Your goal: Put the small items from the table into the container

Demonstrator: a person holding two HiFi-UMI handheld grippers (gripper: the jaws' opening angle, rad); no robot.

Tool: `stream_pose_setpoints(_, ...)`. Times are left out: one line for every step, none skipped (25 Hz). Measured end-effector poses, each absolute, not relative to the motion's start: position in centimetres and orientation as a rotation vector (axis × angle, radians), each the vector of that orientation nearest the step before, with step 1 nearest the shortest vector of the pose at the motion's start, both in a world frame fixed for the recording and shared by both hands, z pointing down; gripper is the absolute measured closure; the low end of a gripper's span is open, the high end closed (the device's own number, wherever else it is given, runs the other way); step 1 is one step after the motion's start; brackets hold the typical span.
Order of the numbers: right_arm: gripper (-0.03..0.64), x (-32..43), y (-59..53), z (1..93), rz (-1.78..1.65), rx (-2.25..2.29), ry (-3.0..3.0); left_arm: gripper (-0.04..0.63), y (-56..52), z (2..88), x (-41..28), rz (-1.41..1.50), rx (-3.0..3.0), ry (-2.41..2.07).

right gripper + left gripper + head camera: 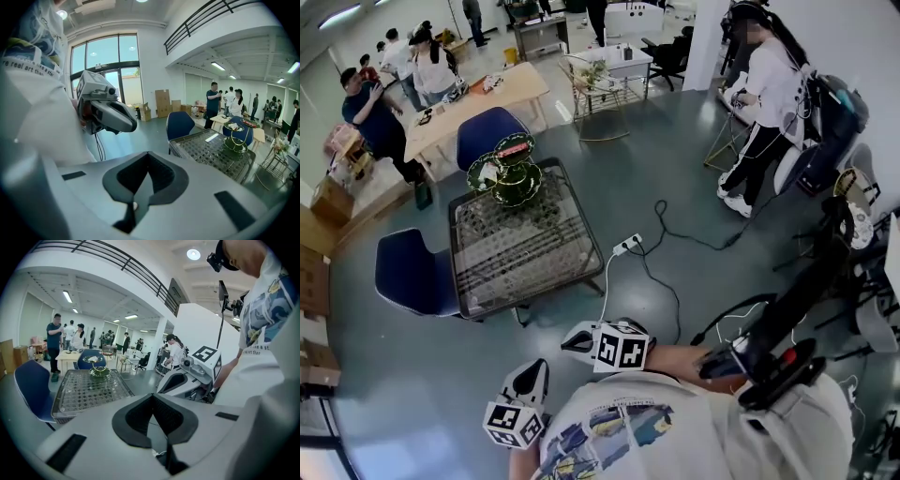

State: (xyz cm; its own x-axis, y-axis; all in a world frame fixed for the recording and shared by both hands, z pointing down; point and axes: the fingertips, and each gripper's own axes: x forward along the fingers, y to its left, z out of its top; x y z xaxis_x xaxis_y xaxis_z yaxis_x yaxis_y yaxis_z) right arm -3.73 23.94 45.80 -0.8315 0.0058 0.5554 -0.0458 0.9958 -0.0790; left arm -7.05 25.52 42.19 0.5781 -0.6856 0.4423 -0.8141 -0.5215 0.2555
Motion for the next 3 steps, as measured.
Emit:
stream_pose_setpoints(0.607,-3.65,24.07,45.82,0.116,0.027,-2.549,0.586,25.63,42.2,-7.0,0.399,2.376,-1.205)
stream_pose_setpoints(0.607,-3.58,24.2,45.87,0.114,0.026,-2.547,0.586,25.76,42.22,-6.96,0.399,2.376,-1.207)
stream_pose_setpoints(0.607,-3.5,24.33,45.91,0.113,0.026,-2.546,0.586,25.88,42.24,-6.92,0.398,2.376,-1.208)
